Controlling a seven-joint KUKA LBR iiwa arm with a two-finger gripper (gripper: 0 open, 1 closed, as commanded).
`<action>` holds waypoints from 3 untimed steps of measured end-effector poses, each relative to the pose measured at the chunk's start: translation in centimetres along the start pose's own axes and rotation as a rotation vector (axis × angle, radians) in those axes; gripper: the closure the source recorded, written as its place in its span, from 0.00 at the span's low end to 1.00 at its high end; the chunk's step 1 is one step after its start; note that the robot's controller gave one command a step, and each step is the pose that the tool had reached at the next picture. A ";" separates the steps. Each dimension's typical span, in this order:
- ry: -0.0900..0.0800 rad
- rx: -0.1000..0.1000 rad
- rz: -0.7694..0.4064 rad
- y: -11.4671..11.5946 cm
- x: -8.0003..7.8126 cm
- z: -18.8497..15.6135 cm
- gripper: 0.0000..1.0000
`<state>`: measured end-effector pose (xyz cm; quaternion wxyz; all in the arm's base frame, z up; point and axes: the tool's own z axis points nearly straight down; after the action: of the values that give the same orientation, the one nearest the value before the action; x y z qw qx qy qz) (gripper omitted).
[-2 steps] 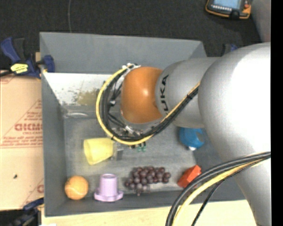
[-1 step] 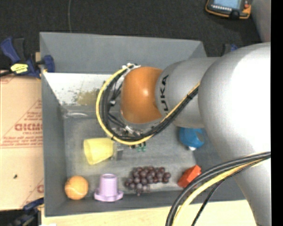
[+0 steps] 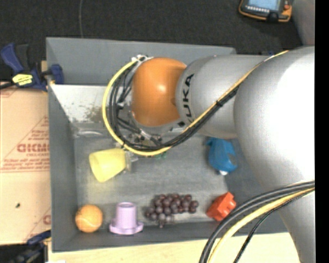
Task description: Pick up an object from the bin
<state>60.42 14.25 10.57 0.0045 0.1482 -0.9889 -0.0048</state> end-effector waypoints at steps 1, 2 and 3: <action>0.000 0.000 0.001 0.0 0.0 0.0 1.00; -0.001 -0.001 0.031 -1.6 0.4 3.6 1.00; -0.007 -0.001 0.040 -2.5 0.8 3.5 1.00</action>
Offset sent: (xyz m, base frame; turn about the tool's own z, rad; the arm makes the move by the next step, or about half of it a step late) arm 0.0000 -0.0150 -0.0357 0.0283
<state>60.36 11.68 7.07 0.0014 0.1285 -0.9917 -0.0059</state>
